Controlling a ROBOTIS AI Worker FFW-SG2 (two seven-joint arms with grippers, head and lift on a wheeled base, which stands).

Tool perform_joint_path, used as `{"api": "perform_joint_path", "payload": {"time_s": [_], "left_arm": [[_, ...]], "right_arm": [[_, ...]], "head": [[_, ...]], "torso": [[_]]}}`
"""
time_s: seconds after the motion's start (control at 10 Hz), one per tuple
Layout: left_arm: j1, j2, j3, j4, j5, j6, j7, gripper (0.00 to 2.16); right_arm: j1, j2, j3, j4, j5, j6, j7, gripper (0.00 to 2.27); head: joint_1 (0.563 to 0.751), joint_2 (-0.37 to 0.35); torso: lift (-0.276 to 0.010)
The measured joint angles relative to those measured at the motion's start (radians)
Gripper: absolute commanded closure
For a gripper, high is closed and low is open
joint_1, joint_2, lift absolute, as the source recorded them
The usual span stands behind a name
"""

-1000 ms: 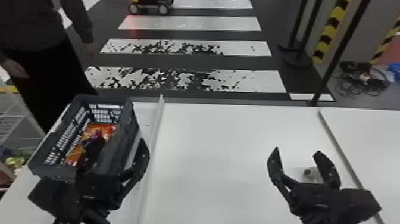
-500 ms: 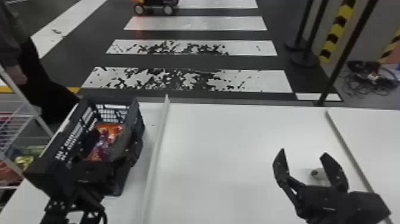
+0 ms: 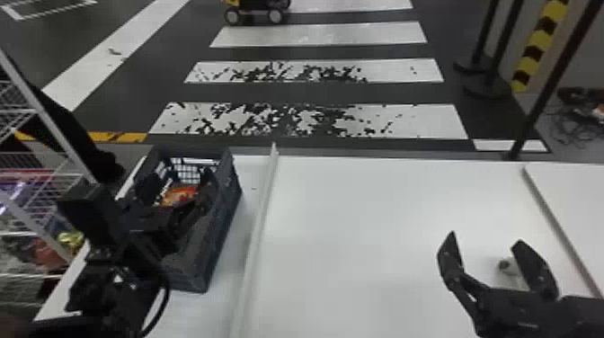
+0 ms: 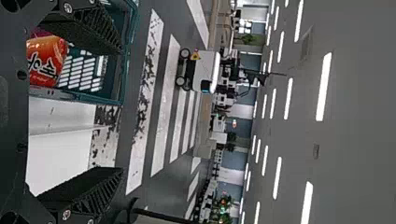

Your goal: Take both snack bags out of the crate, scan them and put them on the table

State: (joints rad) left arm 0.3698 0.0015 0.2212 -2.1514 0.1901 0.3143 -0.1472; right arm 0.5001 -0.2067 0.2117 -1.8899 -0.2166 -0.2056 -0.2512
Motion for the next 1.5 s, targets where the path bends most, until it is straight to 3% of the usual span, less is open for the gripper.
{"api": "perform_joint_path", "payload": {"time_s": [0.2, 0.3, 0.7, 1.1, 1.2, 1.5], "left_arm": [[-0.044, 0.0, 0.027, 0.006, 0.017, 0.03, 0.055, 0.12], [-0.07, 0.0, 0.049, 0.015, 0.031, 0.046, 0.058, 0.12], [-0.149, 0.015, 0.11, 0.062, 0.037, 0.178, 0.022, 0.14], [-0.268, 0.058, 0.141, 0.064, 0.041, 0.629, 0.004, 0.17], [-0.289, 0.067, 0.151, 0.069, 0.043, 0.674, 0.003, 0.19], [-0.336, 0.107, 0.195, 0.13, 0.064, 0.69, 0.013, 0.2]], "right_arm": [[0.0, -0.002, 0.0, 0.0, -0.005, 0.002, 0.003, 0.08], [0.0, -0.003, 0.0, 0.0, 0.001, 0.003, 0.006, 0.08], [-0.001, -0.003, 0.0, 0.001, 0.023, 0.013, 0.006, 0.08], [-0.001, -0.005, 0.001, 0.0, 0.036, 0.041, 0.009, 0.08], [0.0, -0.006, 0.001, 0.0, 0.036, 0.042, 0.01, 0.08], [0.006, -0.009, 0.0, 0.0, 0.033, 0.052, 0.012, 0.08]], "head": [[0.695, 0.147], [0.695, 0.163], [0.695, 0.192], [0.695, 0.193], [0.695, 0.198], [0.695, 0.237]], "torso": [[-0.091], [-0.091], [-0.091], [-0.091], [-0.091], [-0.091]]}}
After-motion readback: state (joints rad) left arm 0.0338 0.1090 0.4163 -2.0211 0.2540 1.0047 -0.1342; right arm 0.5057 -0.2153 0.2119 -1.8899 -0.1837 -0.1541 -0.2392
